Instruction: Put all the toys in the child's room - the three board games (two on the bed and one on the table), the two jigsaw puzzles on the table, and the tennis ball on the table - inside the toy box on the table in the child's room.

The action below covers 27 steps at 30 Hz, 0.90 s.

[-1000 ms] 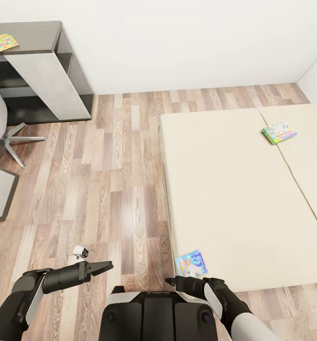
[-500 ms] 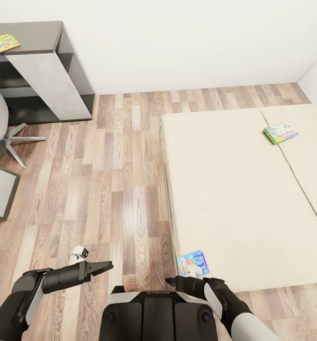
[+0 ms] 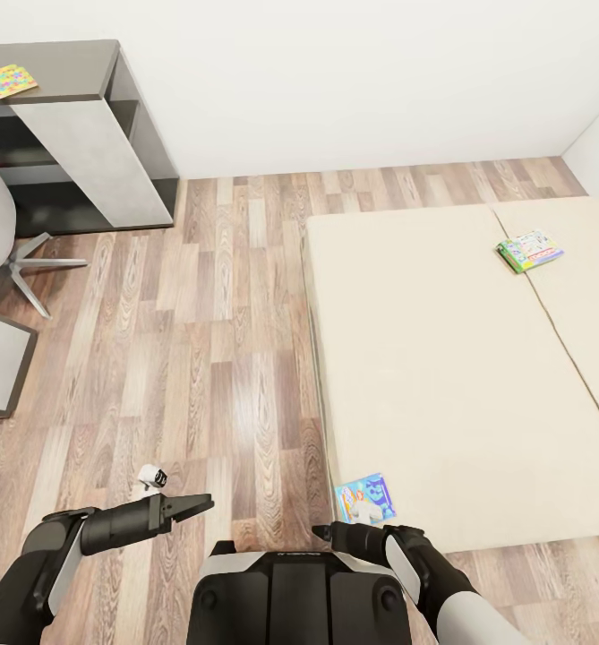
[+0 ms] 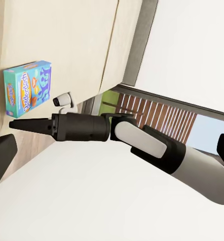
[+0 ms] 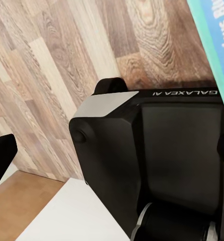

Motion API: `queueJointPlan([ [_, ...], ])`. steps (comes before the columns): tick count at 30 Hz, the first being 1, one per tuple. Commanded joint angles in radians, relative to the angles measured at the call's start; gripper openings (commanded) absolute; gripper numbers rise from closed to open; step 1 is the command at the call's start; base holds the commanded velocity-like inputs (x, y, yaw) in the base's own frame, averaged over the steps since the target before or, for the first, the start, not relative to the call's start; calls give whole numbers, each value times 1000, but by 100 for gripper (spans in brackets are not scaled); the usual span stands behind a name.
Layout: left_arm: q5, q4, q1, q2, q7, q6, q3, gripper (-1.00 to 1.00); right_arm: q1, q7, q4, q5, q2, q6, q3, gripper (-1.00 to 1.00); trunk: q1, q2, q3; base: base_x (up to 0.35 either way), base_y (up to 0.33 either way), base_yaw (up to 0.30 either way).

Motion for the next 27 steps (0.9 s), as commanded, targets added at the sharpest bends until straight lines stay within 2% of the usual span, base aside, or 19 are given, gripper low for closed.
queueJointPlan([
  [1,0,0,0,0,-4,11,0,100,0,-1,-1,-8,0,8,-1,100,1,-1,-1,0,0,0],
  [27,0,0,0,0,-4,11,0,100,0,5,-1,-8,0,9,-1,100,1,-1,-1,0,0,0],
])
